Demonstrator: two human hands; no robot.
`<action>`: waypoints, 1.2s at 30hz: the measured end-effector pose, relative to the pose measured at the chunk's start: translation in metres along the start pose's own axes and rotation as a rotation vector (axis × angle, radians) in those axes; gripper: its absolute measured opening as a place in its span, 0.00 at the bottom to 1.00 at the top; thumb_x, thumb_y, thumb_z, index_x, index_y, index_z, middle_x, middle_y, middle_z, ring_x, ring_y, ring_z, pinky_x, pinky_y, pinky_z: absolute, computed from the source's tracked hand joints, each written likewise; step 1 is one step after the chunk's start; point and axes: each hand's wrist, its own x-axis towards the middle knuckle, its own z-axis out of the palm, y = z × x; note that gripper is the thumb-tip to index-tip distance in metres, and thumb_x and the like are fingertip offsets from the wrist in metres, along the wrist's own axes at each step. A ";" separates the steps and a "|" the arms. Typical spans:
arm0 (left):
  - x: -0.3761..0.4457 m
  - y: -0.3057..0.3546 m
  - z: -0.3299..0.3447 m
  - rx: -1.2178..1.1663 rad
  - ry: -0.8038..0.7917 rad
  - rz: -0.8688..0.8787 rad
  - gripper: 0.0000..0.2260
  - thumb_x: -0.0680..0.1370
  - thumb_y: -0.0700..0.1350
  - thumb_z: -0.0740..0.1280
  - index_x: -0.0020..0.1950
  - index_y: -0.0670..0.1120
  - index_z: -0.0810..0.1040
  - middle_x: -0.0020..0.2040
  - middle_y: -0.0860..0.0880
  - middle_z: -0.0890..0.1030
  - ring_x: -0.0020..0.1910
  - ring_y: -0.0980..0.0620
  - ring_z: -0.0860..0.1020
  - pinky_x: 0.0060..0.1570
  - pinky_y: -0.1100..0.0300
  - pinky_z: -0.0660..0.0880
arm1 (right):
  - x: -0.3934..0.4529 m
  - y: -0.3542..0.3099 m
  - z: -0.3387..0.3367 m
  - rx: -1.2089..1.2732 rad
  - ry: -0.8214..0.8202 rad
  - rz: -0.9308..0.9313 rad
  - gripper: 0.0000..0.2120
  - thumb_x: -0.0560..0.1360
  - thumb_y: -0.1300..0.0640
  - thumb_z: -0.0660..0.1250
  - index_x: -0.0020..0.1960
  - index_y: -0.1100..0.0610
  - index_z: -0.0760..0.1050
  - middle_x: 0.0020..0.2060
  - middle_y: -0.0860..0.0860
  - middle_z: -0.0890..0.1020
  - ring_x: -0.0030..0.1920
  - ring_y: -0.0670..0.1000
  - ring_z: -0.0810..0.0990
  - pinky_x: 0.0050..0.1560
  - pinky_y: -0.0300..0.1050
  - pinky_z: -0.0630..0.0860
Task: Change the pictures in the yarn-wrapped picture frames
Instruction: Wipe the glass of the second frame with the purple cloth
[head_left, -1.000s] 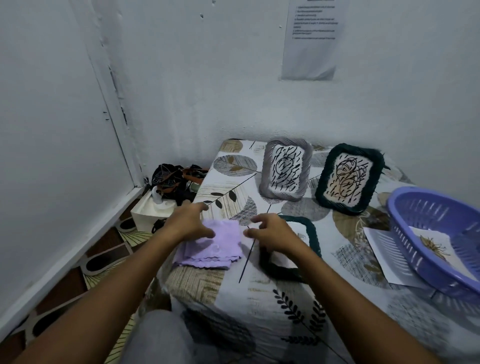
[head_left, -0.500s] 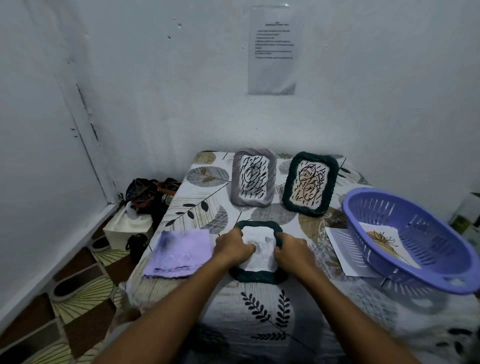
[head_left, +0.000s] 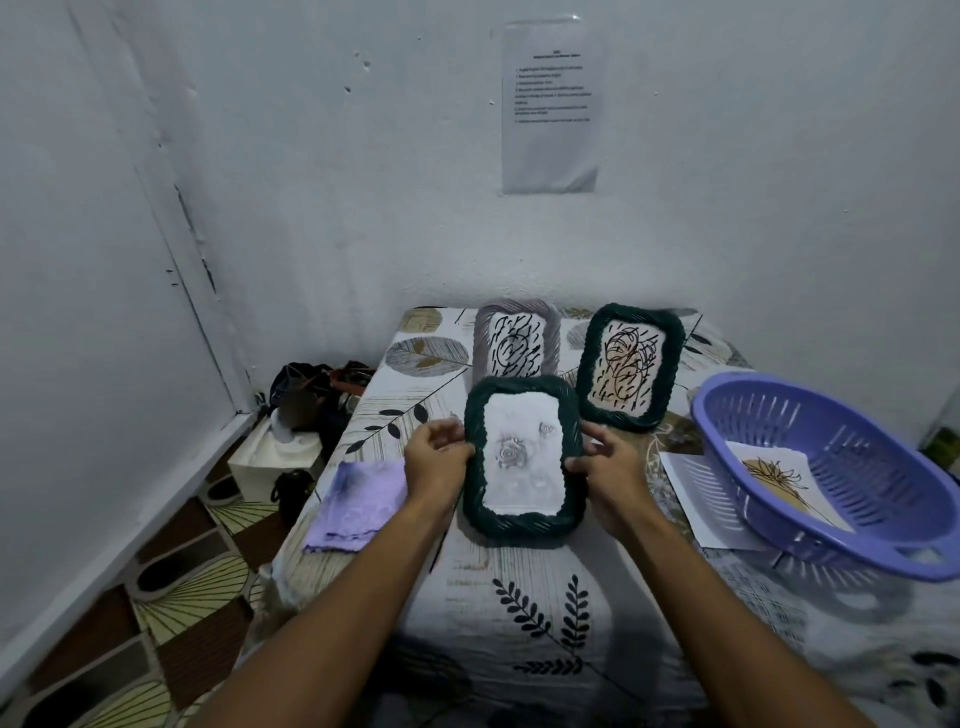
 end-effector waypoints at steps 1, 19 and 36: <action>0.001 0.006 -0.003 -0.042 -0.023 0.009 0.12 0.73 0.30 0.68 0.51 0.44 0.75 0.47 0.43 0.81 0.45 0.47 0.79 0.49 0.51 0.78 | 0.000 -0.004 0.002 0.050 -0.025 -0.011 0.30 0.70 0.81 0.59 0.69 0.62 0.68 0.53 0.57 0.81 0.52 0.57 0.80 0.52 0.56 0.79; 0.093 0.066 -0.065 -0.404 -0.427 -0.112 0.23 0.78 0.54 0.60 0.69 0.42 0.72 0.63 0.39 0.78 0.60 0.40 0.78 0.54 0.47 0.79 | 0.047 -0.044 0.105 0.010 -0.315 -0.213 0.29 0.73 0.78 0.60 0.70 0.59 0.68 0.53 0.55 0.79 0.50 0.51 0.78 0.50 0.47 0.79; 0.201 0.022 -0.064 -0.456 -0.255 0.048 0.26 0.78 0.59 0.61 0.70 0.43 0.71 0.63 0.38 0.78 0.61 0.37 0.77 0.59 0.35 0.72 | 0.109 0.032 0.158 -0.233 -0.315 -0.120 0.25 0.75 0.73 0.59 0.62 0.48 0.74 0.40 0.46 0.82 0.34 0.46 0.73 0.41 0.46 0.75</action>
